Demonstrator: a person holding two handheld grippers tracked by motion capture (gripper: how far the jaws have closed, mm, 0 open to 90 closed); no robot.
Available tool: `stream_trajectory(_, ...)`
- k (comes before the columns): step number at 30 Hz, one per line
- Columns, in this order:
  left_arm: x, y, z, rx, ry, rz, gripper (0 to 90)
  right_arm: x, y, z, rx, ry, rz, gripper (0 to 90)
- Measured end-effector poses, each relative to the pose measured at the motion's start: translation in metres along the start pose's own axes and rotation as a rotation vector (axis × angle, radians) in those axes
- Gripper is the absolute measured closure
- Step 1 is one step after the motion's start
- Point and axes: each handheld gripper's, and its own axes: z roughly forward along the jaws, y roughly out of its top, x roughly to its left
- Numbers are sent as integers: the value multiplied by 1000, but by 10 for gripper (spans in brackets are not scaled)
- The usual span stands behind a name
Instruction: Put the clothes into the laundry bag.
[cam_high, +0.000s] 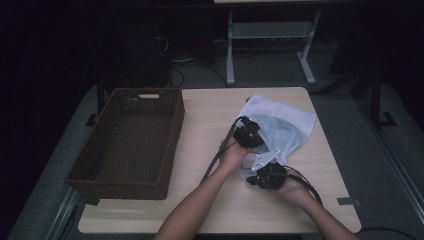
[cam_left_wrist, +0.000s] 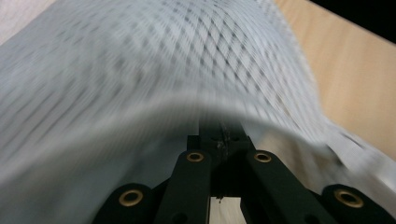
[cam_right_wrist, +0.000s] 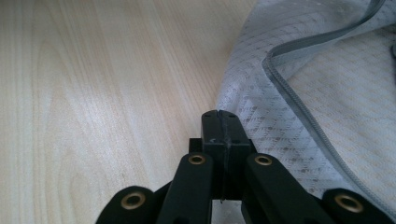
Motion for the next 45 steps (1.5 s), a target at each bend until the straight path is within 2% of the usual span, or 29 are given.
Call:
stream_trajectory(2,0,-5,-14,2,7,13,897,0,0,0,0,0,8,900)
stream_trajectory(6,3,-11,-42,-23,32,17,896,0,1,0,4,-4,11,900)
stream_trajectory(8,6,-10,-54,-31,67,36,889,0,1,0,4,-4,15,900)
stream_trajectory(12,13,-6,-69,-58,119,40,838,0,1,0,5,-1,17,900)
stream_trajectory(15,16,-2,-71,-65,136,46,787,-1,1,0,4,-1,18,900)
stream_trajectory(18,19,3,-64,-42,172,65,707,-1,1,0,4,0,19,900)
stream_trajectory(21,22,4,-55,-23,205,76,665,-1,0,0,7,-5,19,900)
stream_trajectory(24,27,5,-48,-10,223,79,655,-2,0,-1,7,-3,25,900)
stream_trajectory(26,29,6,-45,-13,233,83,712,-2,0,-1,7,-4,25,900)
stream_trajectory(28,32,6,-43,-13,234,83,788,-2,0,-1,8,-4,26,900)
stream_trajectory(30,34,5,-45,-4,216,82,877,-2,0,-1,8,-4,25,900)
stream_trajectory(34,29,0,-56,-5,191,87,889,-4,-1,-2,8,-9,36,900)
stream_trajectory(39,12,-15,-76,-9,132,106,888,-6,-1,-2,8,-17,52,900)
stream_trajectory(42,0,-31,-80,51,98,143,889,-6,-1,-2,10,-22,51,900)
stream_trajectory(45,-6,-50,-76,103,59,149,888,-8,-2,-3,11,-26,63,900)
